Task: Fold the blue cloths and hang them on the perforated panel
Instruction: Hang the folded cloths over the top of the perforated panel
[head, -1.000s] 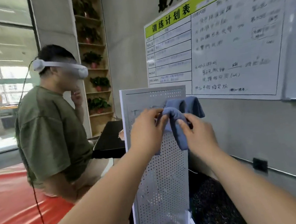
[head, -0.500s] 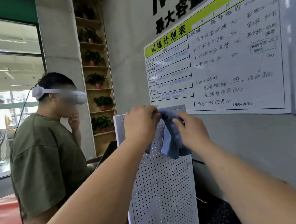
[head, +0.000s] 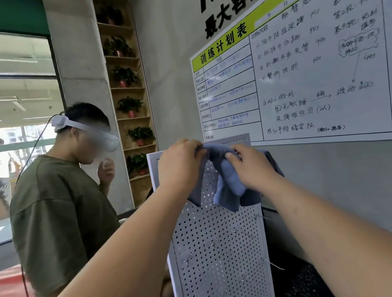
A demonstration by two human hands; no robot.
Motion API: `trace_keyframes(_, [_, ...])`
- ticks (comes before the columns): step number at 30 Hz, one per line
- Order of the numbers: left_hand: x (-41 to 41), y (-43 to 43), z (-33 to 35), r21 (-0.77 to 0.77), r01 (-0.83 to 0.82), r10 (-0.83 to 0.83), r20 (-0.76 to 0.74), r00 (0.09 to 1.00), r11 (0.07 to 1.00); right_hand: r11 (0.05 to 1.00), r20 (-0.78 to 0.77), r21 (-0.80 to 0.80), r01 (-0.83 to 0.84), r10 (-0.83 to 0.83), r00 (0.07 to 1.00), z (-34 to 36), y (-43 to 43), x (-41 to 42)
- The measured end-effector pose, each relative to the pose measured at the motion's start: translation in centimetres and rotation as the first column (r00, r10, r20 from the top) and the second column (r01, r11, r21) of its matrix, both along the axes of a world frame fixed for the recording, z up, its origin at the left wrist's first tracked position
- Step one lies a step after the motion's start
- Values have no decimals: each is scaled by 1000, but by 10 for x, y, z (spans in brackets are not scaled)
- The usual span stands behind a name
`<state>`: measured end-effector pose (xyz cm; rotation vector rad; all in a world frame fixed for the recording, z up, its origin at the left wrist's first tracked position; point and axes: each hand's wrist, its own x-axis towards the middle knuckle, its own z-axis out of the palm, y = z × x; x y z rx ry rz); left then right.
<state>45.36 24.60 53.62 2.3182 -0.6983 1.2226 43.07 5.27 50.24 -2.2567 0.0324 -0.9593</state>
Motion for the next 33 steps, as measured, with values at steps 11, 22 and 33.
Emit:
trace_keyframes(11, [10, -6, -27, -140, 11, -31, -144, 989, 990, 992, -116, 126, 29, -14, 993, -27, 17, 14])
trace_keyframes(22, [17, 0, -43, -256, 112, -174, -234, 957, 960, 980, -131, 196, -29, 56, 990, -44, 26, 18])
trace_keyframes(33, [12, -1, -52, -271, 170, -230, -210, 950, 948, 985, 44, 173, -23, 16, 999, -56, 40, -5])
